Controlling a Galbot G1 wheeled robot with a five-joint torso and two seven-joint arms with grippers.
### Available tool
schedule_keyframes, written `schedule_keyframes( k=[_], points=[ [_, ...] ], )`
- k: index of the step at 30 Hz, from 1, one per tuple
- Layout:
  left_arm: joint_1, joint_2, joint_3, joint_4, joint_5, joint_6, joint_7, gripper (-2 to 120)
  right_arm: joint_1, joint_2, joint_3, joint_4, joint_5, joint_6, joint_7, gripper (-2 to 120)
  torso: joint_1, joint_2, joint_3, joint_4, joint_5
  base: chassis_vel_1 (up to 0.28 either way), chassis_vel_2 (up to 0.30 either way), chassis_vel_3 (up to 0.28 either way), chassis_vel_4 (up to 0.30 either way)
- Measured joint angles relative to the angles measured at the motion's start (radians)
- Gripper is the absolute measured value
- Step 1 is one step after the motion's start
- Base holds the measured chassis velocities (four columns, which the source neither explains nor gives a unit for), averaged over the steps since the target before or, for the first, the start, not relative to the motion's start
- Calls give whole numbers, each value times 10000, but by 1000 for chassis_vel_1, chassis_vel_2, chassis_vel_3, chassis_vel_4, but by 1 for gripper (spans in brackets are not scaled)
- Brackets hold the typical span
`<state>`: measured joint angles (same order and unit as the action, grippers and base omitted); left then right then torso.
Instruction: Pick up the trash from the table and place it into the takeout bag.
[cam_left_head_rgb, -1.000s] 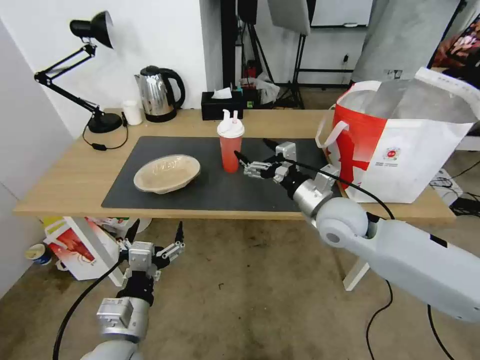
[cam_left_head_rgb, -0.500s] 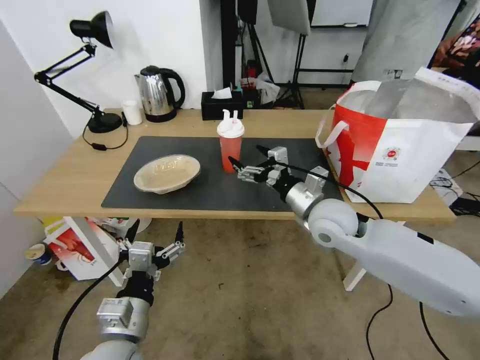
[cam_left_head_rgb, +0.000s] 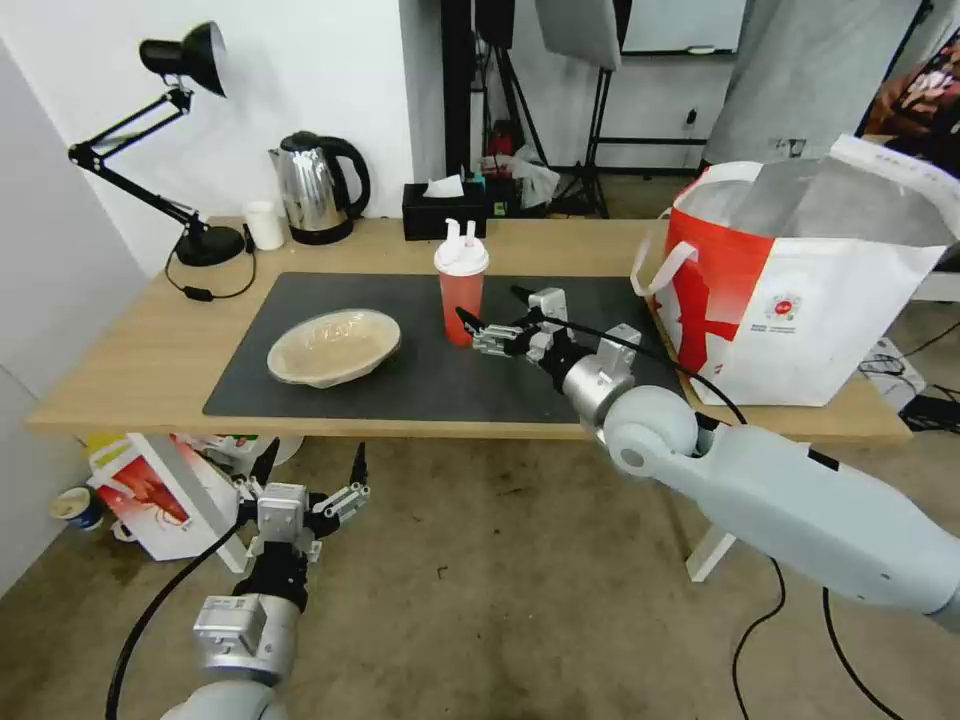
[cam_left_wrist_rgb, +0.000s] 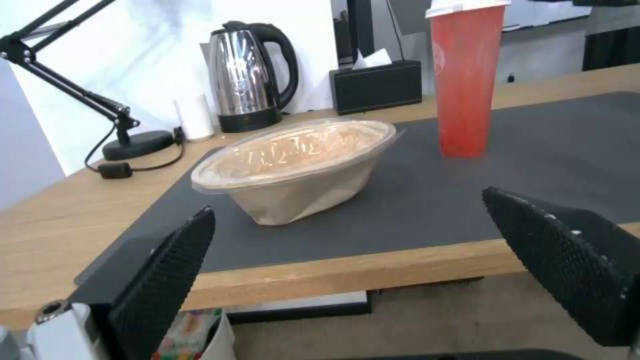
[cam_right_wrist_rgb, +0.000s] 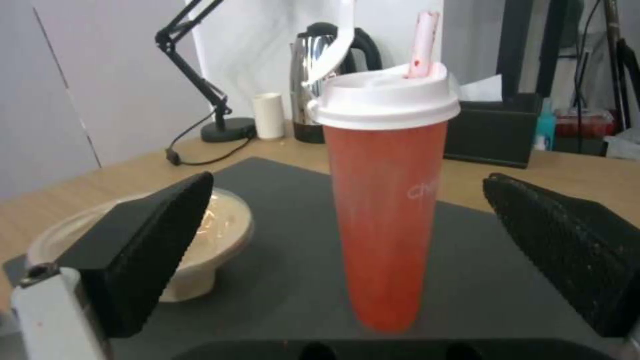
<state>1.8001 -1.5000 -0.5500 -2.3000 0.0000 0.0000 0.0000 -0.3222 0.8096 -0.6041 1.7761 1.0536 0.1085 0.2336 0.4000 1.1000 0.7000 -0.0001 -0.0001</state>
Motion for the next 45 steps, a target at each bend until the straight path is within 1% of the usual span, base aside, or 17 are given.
schedule_keyframes(
  k=[15,30,45],
  points=[
    [0,0,-1,0,0,0,0,100,231,587,-200,-916,-9,16,-17,100,0,0,0,0,0,0,0,0,0],
    [0,1,0,0,0,0,0,100,629,1557,-474,-2056,-1,55,-208,100,0,0,0,1,0,0,0,0,0],
    [0,0,1,0,0,0,0,100,819,1991,-599,-2671,-115,62,-233,100,-1,-1,0,-1,2,0,0,0,0]
  ],
)
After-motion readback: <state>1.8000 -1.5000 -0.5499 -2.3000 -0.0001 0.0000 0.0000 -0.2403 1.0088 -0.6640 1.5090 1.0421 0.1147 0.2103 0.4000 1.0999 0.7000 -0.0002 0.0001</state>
